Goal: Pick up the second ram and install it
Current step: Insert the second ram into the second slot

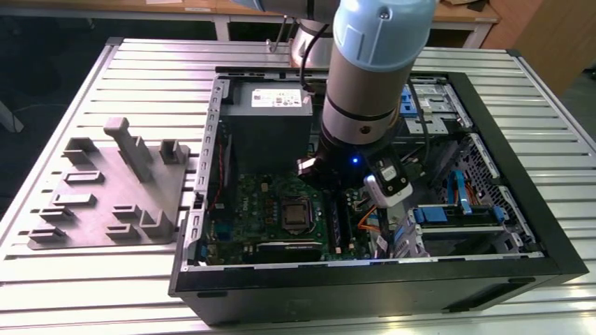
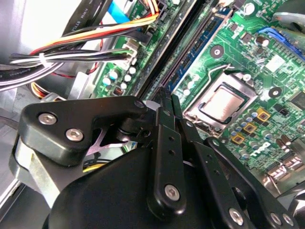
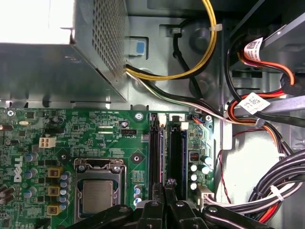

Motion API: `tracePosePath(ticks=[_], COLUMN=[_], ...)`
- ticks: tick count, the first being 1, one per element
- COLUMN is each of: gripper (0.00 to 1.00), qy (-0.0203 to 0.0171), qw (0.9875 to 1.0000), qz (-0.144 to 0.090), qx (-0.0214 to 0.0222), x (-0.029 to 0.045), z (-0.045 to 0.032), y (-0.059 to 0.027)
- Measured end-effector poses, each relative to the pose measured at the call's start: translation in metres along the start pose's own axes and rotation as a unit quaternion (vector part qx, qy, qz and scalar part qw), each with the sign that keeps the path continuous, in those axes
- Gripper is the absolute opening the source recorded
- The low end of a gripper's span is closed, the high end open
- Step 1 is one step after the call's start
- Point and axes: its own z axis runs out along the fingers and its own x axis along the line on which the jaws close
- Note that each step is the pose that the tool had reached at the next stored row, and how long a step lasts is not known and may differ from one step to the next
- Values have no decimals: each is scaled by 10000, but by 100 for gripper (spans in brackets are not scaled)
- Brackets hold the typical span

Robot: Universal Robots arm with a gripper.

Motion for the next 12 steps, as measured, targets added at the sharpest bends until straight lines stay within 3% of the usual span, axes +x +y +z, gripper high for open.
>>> tracePosePath(ticks=[12], gripper=[13], qy=[-1], qw=[10000], qz=[17], qx=[1], x=[-1], z=[10], y=[-1])
